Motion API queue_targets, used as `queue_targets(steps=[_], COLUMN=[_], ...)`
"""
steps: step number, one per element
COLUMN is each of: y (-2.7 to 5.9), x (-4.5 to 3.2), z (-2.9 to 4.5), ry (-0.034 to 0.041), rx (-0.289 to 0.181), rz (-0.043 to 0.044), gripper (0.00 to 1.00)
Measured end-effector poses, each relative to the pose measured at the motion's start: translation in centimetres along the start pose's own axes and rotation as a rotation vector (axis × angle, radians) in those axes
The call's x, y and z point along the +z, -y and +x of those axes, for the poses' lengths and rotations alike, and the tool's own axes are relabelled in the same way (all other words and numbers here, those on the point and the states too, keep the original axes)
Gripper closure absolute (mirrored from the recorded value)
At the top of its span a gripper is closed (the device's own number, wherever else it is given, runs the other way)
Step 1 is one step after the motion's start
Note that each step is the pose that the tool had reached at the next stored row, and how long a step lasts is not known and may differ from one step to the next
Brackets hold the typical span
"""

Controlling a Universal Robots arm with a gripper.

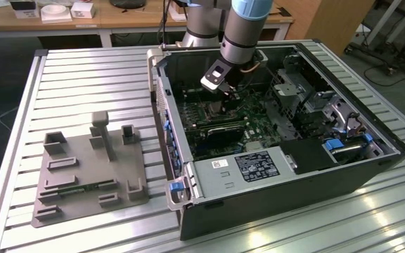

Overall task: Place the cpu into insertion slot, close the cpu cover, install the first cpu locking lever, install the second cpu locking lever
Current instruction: 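Place the cpu into insertion slot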

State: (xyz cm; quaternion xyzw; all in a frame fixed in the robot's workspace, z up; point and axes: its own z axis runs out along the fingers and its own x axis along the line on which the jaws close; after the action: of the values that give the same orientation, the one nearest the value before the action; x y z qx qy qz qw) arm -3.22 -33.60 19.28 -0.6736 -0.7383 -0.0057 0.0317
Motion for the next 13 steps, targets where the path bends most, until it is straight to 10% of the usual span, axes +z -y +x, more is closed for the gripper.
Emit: queue_targets(steps=[9,13], y=[0.02,0.02], x=[-0.63,-0.62], z=[-0.08,-0.08], ry=[-0.0004,0.0153], rx=[0.000,0.000], rz=[0.0003,0.0016], gripper=[0.45,0.45])
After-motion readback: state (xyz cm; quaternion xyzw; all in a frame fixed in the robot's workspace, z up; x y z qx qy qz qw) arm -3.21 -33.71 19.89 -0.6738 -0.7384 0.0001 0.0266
